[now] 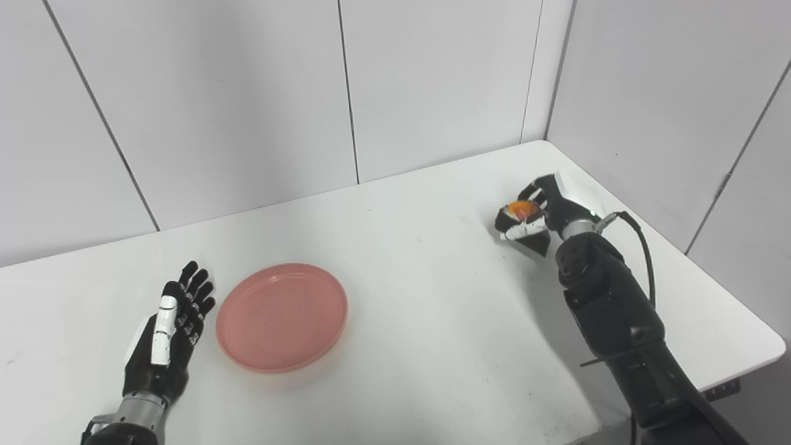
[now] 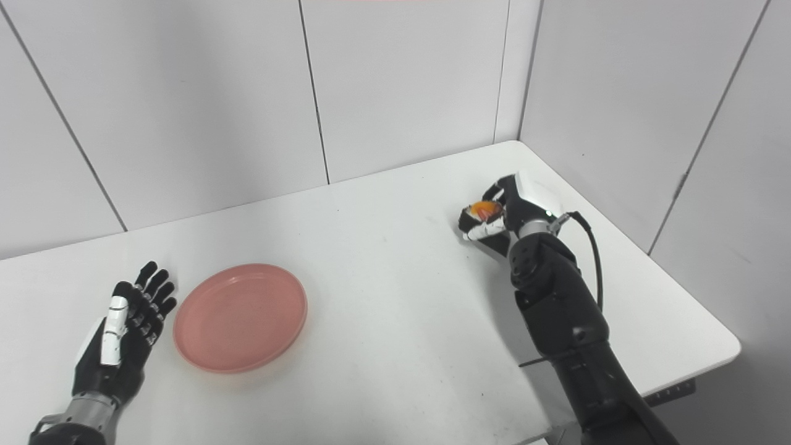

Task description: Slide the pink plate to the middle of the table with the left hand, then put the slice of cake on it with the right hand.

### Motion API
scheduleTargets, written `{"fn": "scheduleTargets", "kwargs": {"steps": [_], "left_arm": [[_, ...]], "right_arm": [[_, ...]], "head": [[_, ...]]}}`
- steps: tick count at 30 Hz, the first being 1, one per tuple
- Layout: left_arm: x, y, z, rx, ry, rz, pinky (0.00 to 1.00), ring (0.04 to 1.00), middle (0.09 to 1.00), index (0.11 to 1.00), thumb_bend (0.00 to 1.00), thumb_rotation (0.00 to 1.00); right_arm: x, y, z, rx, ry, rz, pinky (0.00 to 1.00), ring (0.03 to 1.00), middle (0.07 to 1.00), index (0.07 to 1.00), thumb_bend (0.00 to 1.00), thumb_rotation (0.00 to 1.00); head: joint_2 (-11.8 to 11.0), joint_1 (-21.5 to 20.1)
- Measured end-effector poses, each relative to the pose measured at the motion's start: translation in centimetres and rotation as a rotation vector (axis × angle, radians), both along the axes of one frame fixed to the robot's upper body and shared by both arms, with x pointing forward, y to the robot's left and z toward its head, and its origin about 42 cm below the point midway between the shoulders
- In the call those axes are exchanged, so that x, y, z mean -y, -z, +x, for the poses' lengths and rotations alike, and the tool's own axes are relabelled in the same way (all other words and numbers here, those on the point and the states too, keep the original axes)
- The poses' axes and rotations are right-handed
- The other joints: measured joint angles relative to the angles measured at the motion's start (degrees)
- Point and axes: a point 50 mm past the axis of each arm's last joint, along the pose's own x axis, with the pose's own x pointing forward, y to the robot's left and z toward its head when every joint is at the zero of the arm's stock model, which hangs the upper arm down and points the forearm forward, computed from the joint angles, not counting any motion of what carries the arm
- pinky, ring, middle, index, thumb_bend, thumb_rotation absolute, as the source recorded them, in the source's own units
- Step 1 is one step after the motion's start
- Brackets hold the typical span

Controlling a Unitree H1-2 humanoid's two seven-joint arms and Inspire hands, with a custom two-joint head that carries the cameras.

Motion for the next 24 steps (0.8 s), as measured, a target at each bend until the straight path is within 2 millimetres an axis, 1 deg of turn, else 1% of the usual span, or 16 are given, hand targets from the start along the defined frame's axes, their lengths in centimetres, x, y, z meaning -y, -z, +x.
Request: {"fn": "scheduleTargets", "kwargs": {"steps": [2, 3, 4, 6, 7, 8, 10, 11, 15, 16, 19, 21, 23, 24], "left_arm": [[0.6, 0.0, -0.1, 0.002, 0.007, 0.010, 1.00, 1.000, 0.997, 0.990, 0.61, 1.00], [0.7, 0.0, -0.2, 0.002, 0.007, 0.009, 1.00, 1.000, 0.996, 0.989, 0.60, 1.00], [0.8, 0.0, -0.2, 0.003, 0.006, 0.011, 1.00, 1.000, 0.993, 0.988, 0.60, 1.00], [1.2, 0.0, -0.3, 0.005, -0.002, 0.019, 1.00, 1.000, 0.993, 0.989, 0.60, 1.00], [1.4, 0.1, -0.3, 0.005, -0.002, 0.021, 1.00, 0.999, 0.990, 0.986, 0.60, 1.00], [1.6, 0.1, -0.3, 0.005, -0.006, 0.022, 1.00, 1.000, 0.991, 0.986, 0.60, 1.00], [2.1, 0.1, -0.4, 0.005, -0.016, 0.028, 1.00, 1.000, 0.993, 0.989, 0.59, 1.00], [2.3, 0.2, -0.4, 0.005, -0.016, 0.027, 1.00, 1.000, 0.995, 0.990, 0.59, 1.00], [3.3, 0.2, -0.4, 0.007, -0.012, 0.039, 1.00, 1.000, 0.999, 0.996, 0.60, 1.00], [3.4, 0.2, -0.4, 0.007, -0.014, 0.040, 1.00, 1.000, 1.000, 0.998, 0.60, 1.00], [3.7, 0.2, -0.4, 0.006, -0.020, 0.038, 1.00, 1.000, 1.000, 0.998, 0.58, 1.00], [4.1, 0.2, -0.5, 0.006, -0.020, 0.039, 1.00, 1.000, 1.000, 0.996, 0.58, 1.00], [4.5, 0.2, -0.5, 0.006, -0.020, 0.041, 1.00, 1.000, 1.000, 0.995, 0.58, 1.00], [4.6, 0.2, -0.5, 0.007, -0.020, 0.044, 1.00, 1.000, 1.000, 0.995, 0.58, 1.00]], "right_arm": [[-0.2, -0.8, -0.1, 0.035, -0.013, 0.015, 0.27, 0.345, 0.448, 0.530, 0.52, 0.00], [-0.4, -1.0, -0.2, 0.046, -0.019, 0.019, 0.27, 0.343, 0.449, 0.528, 0.52, 0.00], [-0.4, -1.2, -0.2, 0.053, -0.023, 0.024, 0.27, 0.342, 0.451, 0.526, 0.52, 0.00], [-0.7, -1.6, -0.3, 0.079, -0.037, 0.046, 0.26, 0.338, 0.454, 0.524, 0.52, 0.00], [-0.8, -1.7, -0.3, 0.085, -0.039, 0.047, 0.26, 0.332, 0.452, 0.526, 0.52, 0.00], [-1.0, -1.9, -0.3, 0.095, -0.046, 0.048, 0.25, 0.319, 0.444, 0.531, 0.52, 0.00], [-1.9, -2.3, -0.3, 0.115, -0.080, 0.030, 0.24, 0.307, 0.435, 0.534, 0.52, 0.00], [-2.4, -2.4, -0.3, 0.122, -0.098, 0.021, 0.23, 0.298, 0.430, 0.534, 0.52, 0.00], [-4.3, -2.3, -0.1, 0.131, -0.170, 0.027, 0.22, 0.287, 0.427, 0.533, 0.51, 0.00], [-4.7, -2.3, -0.1, 0.129, -0.185, 0.025, 0.22, 0.285, 0.424, 0.532, 0.51, 0.00], [-6.3, -2.5, -0.2, 0.131, -0.243, 0.028, 0.21, 0.274, 0.413, 0.528, 0.51, 0.00], [-7.1, -2.7, -0.3, 0.139, -0.276, 0.026, 0.20, 0.264, 0.453, 0.498, 0.52, 0.00], [-7.8, -3.0, -0.4, 0.149, -0.311, 0.024, 0.20, 0.265, 0.427, 0.511, 0.51, 0.00], [-8.0, -3.1, -0.4, 0.151, -0.327, 0.027, 0.20, 0.266, 0.416, 0.518, 0.51, 0.00]], "head": [[0.0, 3.4], [0.0, 3.4], [0.0, 5.6], [0.0, 5.6], [0.2, 7.8], [0.3, 9.7], [0.4, 10.5], [0.7, 12.4], [1.1, 14.6], [1.1, 14.6], [1.6, 16.3], [1.8, 17.1], [1.8, 17.1], [1.8, 17.8]]}}
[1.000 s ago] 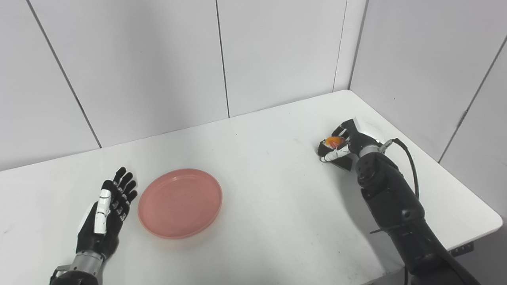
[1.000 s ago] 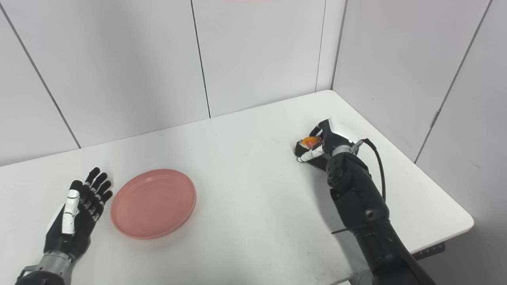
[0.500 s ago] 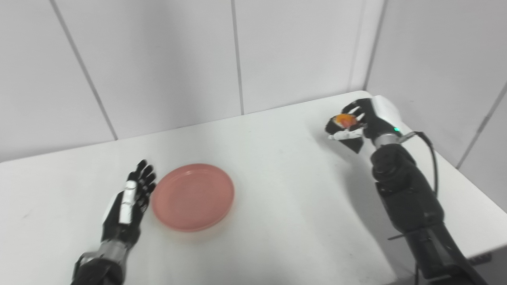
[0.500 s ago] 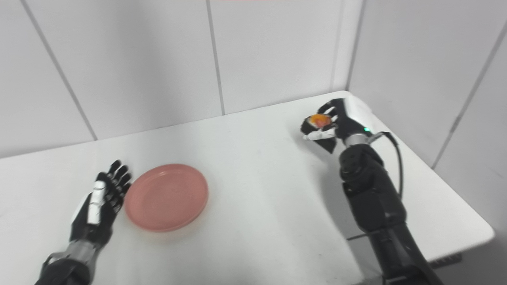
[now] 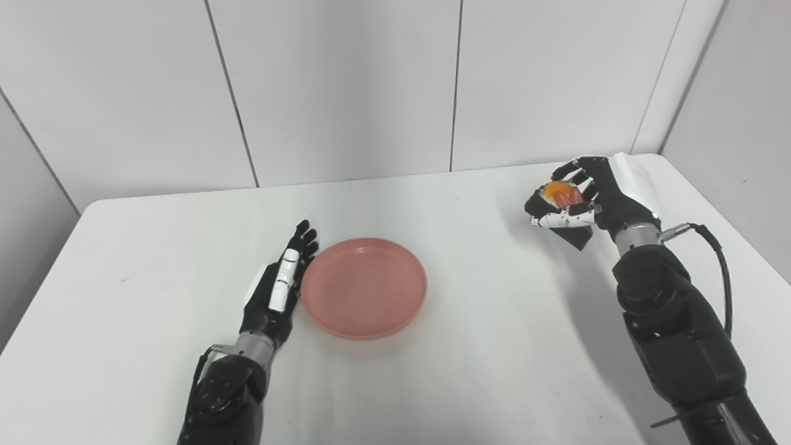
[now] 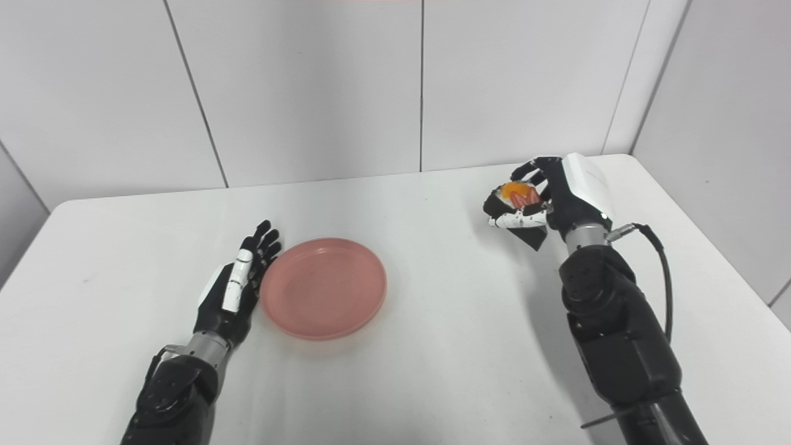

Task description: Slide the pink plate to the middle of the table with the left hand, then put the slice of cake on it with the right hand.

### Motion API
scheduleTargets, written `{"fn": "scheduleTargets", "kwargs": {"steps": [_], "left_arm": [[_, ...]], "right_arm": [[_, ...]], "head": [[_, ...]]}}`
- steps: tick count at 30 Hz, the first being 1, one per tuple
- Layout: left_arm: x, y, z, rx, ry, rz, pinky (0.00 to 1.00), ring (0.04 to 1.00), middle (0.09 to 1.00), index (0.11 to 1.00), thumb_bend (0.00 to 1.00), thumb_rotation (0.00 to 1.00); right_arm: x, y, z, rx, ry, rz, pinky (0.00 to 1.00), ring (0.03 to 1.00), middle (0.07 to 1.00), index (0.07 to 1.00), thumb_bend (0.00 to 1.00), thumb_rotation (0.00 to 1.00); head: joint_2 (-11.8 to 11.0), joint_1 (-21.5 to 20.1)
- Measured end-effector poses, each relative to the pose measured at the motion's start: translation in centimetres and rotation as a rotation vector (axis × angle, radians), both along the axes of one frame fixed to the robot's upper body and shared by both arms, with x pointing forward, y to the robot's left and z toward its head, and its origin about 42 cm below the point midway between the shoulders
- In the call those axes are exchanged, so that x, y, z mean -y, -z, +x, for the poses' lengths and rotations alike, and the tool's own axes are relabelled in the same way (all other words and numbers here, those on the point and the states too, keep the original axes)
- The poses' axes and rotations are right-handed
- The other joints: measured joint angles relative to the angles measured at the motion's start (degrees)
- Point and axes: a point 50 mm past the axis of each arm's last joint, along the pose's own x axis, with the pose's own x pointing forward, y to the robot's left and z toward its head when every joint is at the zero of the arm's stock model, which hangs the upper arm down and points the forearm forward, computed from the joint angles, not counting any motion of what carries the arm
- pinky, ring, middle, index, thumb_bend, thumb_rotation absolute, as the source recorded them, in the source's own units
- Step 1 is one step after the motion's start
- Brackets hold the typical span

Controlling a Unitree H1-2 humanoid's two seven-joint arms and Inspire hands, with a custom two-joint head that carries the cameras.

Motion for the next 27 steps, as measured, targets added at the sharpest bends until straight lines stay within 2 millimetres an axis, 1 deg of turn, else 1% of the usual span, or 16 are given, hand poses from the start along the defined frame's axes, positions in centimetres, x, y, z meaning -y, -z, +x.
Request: {"fn": "scheduleTargets", "kwargs": {"steps": [4, 8, 10, 13, 15, 19, 22, 24, 27], "left_arm": [[0.5, 0.0, 0.0, 0.001, 0.003, -0.003, 1.00, 1.000, 0.998, 0.992, 0.57, 1.00], [1.7, 0.0, -0.1, 0.000, 0.006, -0.012, 1.00, 1.000, 0.993, 0.987, 0.56, 1.00], [2.3, 0.0, -0.1, 0.000, 0.010, -0.011, 0.99, 0.997, 0.988, 0.981, 0.56, 1.00], [3.2, -0.1, -0.1, 0.000, 0.003, -0.014, 0.98, 0.987, 0.977, 0.970, 0.57, 1.00], [3.6, -0.1, -0.1, 0.001, -0.004, -0.006, 0.97, 0.983, 0.973, 0.968, 0.57, 1.00], [4.1, -0.1, -0.1, 0.004, -0.001, 0.007, 0.98, 0.989, 0.979, 0.972, 0.57, 1.00], [4.1, -0.1, -0.2, 0.005, -0.001, 0.009, 0.98, 0.993, 0.984, 0.977, 0.57, 1.00], [4.2, -0.1, -0.2, 0.005, -0.003, 0.008, 0.98, 0.992, 0.984, 0.974, 0.56, 1.00], [4.3, -0.1, -0.2, 0.005, -0.005, 0.007, 0.98, 0.987, 0.980, 0.970, 0.56, 1.00]], "right_arm": [[-1.1, -0.6, -0.3, 0.010, -0.073, 0.010, 0.22, 0.289, 0.433, 0.526, 0.51, 0.00], [-2.0, -0.8, -0.6, 0.011, -0.131, 0.019, 0.22, 0.297, 0.452, 0.518, 0.52, 0.00], [-2.3, -0.6, -0.8, 0.005, -0.162, 0.018, 0.22, 0.298, 0.451, 0.519, 0.52, 0.00], [-2.7, 0.0, -1.3, -0.004, -0.197, 0.017, 0.22, 0.290, 0.442, 0.520, 0.52, 0.00], [-3.0, 0.2, -1.6, -0.011, -0.220, 0.014, 0.22, 0.294, 0.462, 0.508, 0.52, 0.00], [-3.8, 0.5, -1.7, -0.033, -0.262, 0.007, 0.22, 0.302, 0.469, 0.504, 0.52, 0.00], [-4.9, 0.8, -1.7, -0.038, -0.295, -0.016, 0.22, 0.291, 0.446, 0.520, 0.52, 0.00], [-6.1, 1.0, -1.7, -0.045, -0.323, -0.029, 0.20, 0.266, 0.425, 0.530, 0.51, 0.00], [-8.0, 1.2, -1.8, -0.057, -0.380, -0.024, 0.20, 0.270, 0.421, 0.530, 0.51, 0.00]], "head": [[0.3, 1.1], [0.4, 2.0], [0.6, 3.7], [0.7, 4.8], [0.8, 5.3], [0.8, 5.7], [0.7, 6.2], [0.7, 6.3], [0.7, 6.6]]}}
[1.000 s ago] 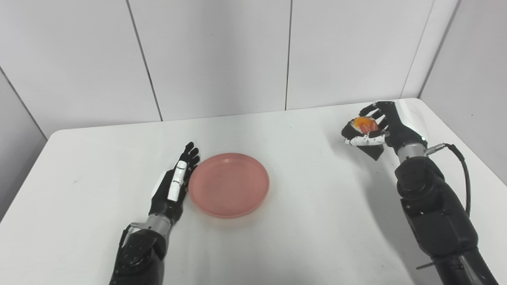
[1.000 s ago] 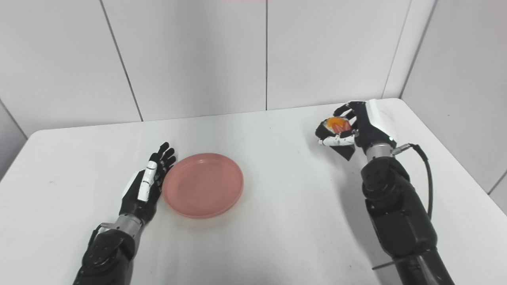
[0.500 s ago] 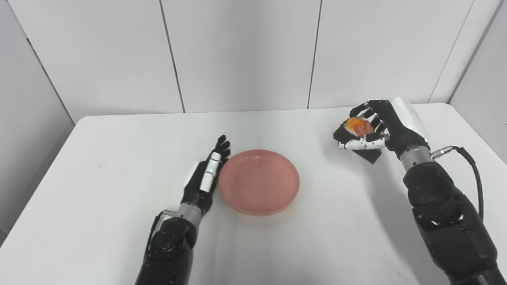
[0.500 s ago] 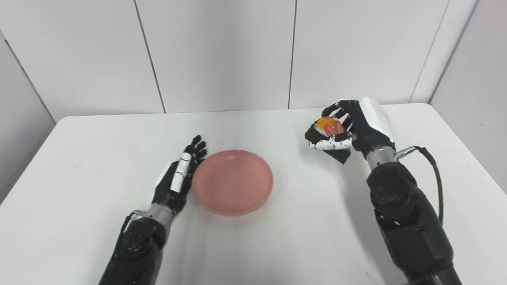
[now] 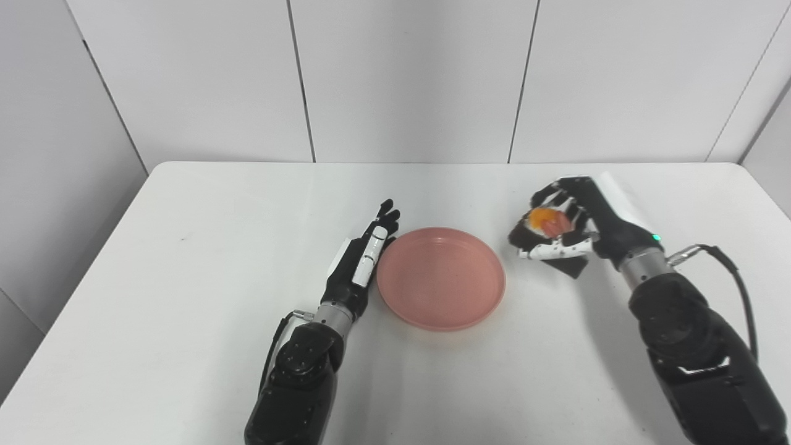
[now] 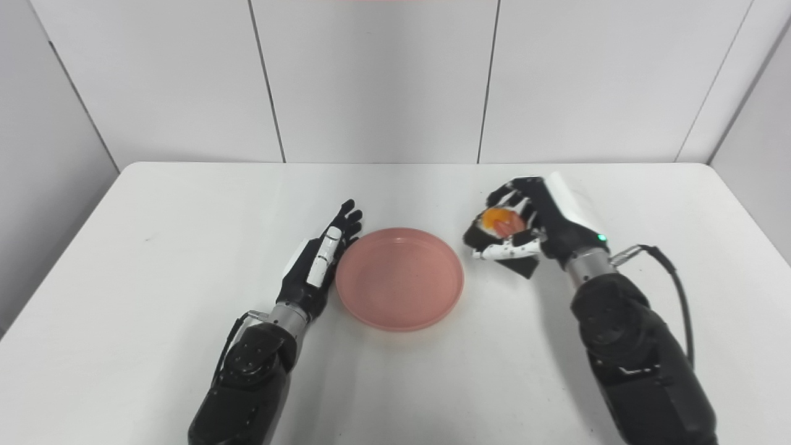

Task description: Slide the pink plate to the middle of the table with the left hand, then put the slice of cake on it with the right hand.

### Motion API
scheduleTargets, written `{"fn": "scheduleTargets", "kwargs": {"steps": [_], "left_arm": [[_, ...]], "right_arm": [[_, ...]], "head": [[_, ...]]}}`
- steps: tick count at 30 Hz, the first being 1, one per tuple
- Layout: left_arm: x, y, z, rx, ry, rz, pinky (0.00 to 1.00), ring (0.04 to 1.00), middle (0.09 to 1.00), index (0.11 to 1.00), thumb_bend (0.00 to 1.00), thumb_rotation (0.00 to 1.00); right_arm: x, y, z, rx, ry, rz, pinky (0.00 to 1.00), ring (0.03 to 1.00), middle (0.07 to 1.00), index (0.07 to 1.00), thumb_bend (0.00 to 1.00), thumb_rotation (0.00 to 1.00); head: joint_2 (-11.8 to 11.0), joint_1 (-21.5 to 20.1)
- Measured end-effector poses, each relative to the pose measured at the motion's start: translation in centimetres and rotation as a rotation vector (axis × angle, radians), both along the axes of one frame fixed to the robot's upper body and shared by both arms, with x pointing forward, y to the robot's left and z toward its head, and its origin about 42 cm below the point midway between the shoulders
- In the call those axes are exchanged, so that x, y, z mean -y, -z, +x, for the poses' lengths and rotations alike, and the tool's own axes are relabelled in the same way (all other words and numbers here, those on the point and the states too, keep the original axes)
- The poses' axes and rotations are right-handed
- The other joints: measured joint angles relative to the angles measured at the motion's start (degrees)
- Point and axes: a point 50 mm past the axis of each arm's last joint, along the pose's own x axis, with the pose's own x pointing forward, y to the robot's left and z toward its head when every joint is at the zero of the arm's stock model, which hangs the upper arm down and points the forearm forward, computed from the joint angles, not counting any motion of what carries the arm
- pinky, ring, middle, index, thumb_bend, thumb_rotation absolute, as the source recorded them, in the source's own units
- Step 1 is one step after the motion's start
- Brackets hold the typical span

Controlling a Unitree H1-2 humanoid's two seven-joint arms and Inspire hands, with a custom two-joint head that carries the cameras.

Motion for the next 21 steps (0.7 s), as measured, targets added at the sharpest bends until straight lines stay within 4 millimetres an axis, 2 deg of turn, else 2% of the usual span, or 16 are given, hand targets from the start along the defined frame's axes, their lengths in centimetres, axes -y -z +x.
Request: {"fn": "scheduleTargets", "kwargs": {"steps": [2, 5, 9, 16, 21], "left_arm": [[0.0, 0.0, 0.0, 0.000, -0.002, 0.002, 0.97, 0.986, 0.979, 0.969, 0.56, 1.00], [0.2, 0.0, 0.0, 0.000, -0.003, -0.001, 0.99, 0.995, 0.986, 0.974, 0.56, 1.00], [0.3, 0.0, 0.0, 0.000, -0.002, -0.004, 0.99, 0.994, 0.985, 0.973, 0.55, 1.00], [0.4, 0.0, -0.1, -0.001, 0.000, -0.011, 0.99, 0.991, 0.982, 0.974, 0.54, 1.00], [0.5, -0.1, -0.1, 0.000, 0.000, -0.014, 0.97, 0.986, 0.978, 0.962, 0.54, 1.00]], "right_arm": [[-1.5, 0.1, 0.0, -0.009, -0.040, 0.004, 0.19, 0.262, 0.411, 0.526, 0.51, 0.00], [-3.5, 0.3, 0.1, -0.003, -0.094, 0.001, 0.18, 0.255, 0.459, 0.493, 0.52, 0.00], [-5.3, 1.3, 0.8, -0.019, -0.125, -0.020, 0.16, 0.235, 0.471, 0.484, 0.52, 0.00], [-7.6, 3.7, 1.5, -0.057, -0.163, -0.056, 0.14, 0.195, 0.470, 0.484, 0.52, 0.00], [-8.9, 4.3, 2.0, -0.032, -0.190, -0.110, 0.12, 0.181, 0.470, 0.485, 0.52, 0.00]], "head": [[0.1, 0.1], [0.2, -0.1], [0.2, -0.5], [0.4, -2.4], [0.6, -2.4]]}}
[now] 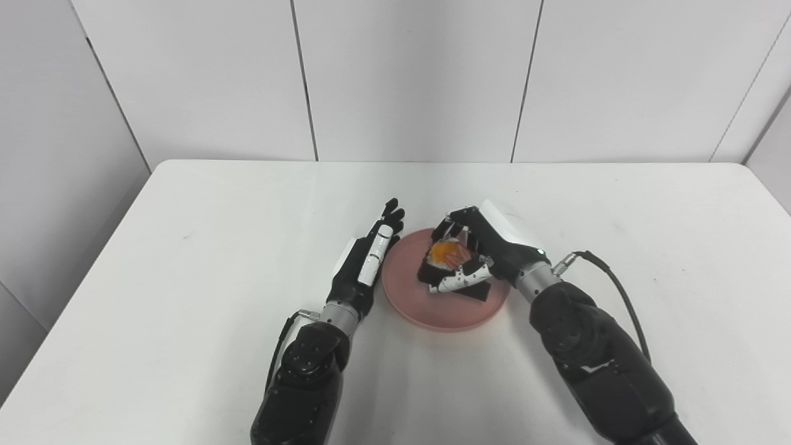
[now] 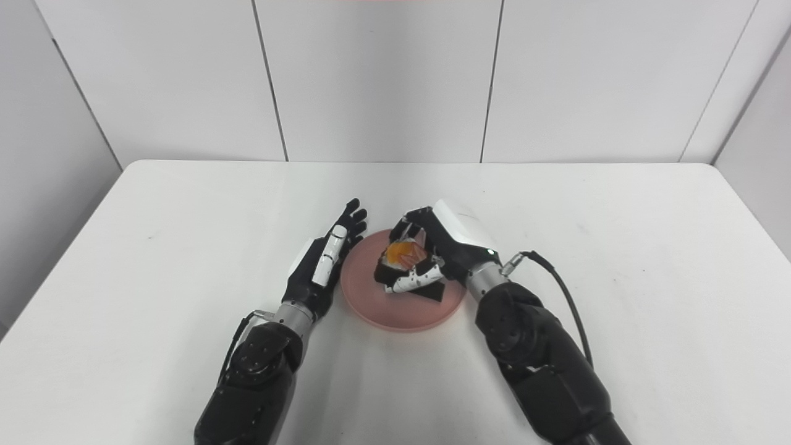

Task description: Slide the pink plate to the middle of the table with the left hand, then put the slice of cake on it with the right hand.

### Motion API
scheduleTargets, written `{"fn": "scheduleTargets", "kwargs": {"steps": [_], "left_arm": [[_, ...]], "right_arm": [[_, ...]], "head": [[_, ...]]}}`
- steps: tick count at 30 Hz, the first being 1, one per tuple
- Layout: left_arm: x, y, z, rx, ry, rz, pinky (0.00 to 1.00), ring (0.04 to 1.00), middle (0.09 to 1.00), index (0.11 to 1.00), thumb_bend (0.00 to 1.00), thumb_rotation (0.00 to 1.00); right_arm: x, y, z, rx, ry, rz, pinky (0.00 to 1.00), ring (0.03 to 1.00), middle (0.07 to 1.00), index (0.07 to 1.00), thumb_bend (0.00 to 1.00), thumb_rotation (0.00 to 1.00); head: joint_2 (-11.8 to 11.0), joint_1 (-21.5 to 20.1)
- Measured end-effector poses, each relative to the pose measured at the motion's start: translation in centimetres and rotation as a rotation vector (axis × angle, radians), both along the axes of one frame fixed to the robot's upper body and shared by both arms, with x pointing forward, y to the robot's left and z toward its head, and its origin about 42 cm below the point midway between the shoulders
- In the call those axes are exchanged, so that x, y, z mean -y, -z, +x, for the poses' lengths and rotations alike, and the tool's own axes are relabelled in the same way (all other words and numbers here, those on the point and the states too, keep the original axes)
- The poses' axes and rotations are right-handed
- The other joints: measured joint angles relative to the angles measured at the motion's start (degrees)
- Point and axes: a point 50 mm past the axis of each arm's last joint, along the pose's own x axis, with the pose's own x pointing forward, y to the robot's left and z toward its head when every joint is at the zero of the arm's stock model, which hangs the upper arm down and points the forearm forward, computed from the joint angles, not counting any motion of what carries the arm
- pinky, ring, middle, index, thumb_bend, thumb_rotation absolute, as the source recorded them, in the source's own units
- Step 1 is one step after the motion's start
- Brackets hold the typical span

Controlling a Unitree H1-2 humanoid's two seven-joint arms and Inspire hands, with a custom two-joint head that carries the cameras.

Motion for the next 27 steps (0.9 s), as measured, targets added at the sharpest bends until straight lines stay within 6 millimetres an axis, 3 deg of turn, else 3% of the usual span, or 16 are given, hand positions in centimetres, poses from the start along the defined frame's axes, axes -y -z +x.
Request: {"fn": "scheduleTargets", "kwargs": {"steps": [11, 12, 14, 19, 20, 21, 22, 23, 24, 27], "left_arm": [[0.2, -0.1, -0.3, 0.001, -0.001, -0.004, 0.97, 0.983, 0.976, 0.960, 0.55, 1.00], [0.2, -0.1, -0.3, 0.000, -0.001, -0.004, 0.97, 0.984, 0.979, 0.962, 0.56, 1.00], [0.2, -0.2, -0.4, -0.004, 0.000, -0.004, 0.97, 0.984, 0.980, 0.963, 0.56, 1.00], [0.2, -0.5, -0.8, -0.014, -0.003, 0.005, 0.98, 0.988, 0.983, 0.959, 0.56, 1.00], [0.3, -0.6, -0.8, -0.016, -0.003, 0.007, 0.99, 0.991, 0.985, 0.961, 0.56, 1.00], [0.3, -0.6, -0.9, -0.018, -0.002, 0.008, 0.99, 0.994, 0.987, 0.963, 0.56, 1.00], [0.3, -0.6, -0.9, -0.018, -0.001, 0.008, 1.00, 0.999, 0.990, 0.965, 0.57, 1.00], [0.4, -0.6, -0.9, -0.019, 0.002, 0.009, 1.00, 0.999, 0.990, 0.966, 0.57, 1.00], [0.4, -0.6, -0.9, -0.019, 0.003, 0.010, 1.00, 0.999, 0.990, 0.966, 0.57, 1.00], [0.3, -0.6, -0.9, -0.018, 0.003, 0.013, 1.00, 0.999, 0.987, 0.964, 0.56, 1.00]], "right_arm": [[-0.4, 2.0, 0.9, -0.009, -0.013, -0.077, 0.17, 0.241, 0.472, 0.485, 0.52, 0.00], [-0.4, 2.0, 0.9, -0.005, -0.012, -0.077, 0.22, 0.309, 0.449, 0.510, 0.52, 0.00], [-0.4, 2.1, 0.9, 0.002, -0.010, -0.085, 0.26, 0.350, 0.435, 0.525, 0.51, 0.00], [-0.4, 2.0, 0.9, 0.018, -0.008, -0.106, 0.43, 0.524, 0.467, 0.531, 0.52, 0.00], [-0.3, 2.0, 0.9, 0.024, -0.008, -0.110, 0.47, 0.569, 0.565, 0.515, 0.51, 0.07], [-0.2, 1.9, 0.9, 0.029, -0.009, -0.115, 0.52, 0.629, 0.652, 0.562, 0.53, 0.16], [-0.2, 1.9, 0.9, 0.034, -0.011, -0.119, 0.61, 0.731, 0.755, 0.715, 0.59, 0.29], [0.0, 1.8, 0.8, 0.041, -0.014, -0.124, 0.62, 0.741, 0.765, 0.730, 0.59, 0.31], [0.2, 1.7, 0.7, 0.045, -0.019, -0.126, 0.69, 0.810, 0.823, 0.797, 0.62, 0.41], [0.7, 1.3, 0.3, 0.042, -0.036, -0.113, 0.79, 0.888, 0.895, 0.874, 0.65, 0.52]], "head": [[1.2, -0.5], [1.2, -0.5], [1.3, -0.6], [1.4, -0.8], [1.5, -0.7], [1.5, -0.7], [1.3, -0.7], [1.3, -0.7], [1.4, -0.7], [1.4, -0.7]]}}
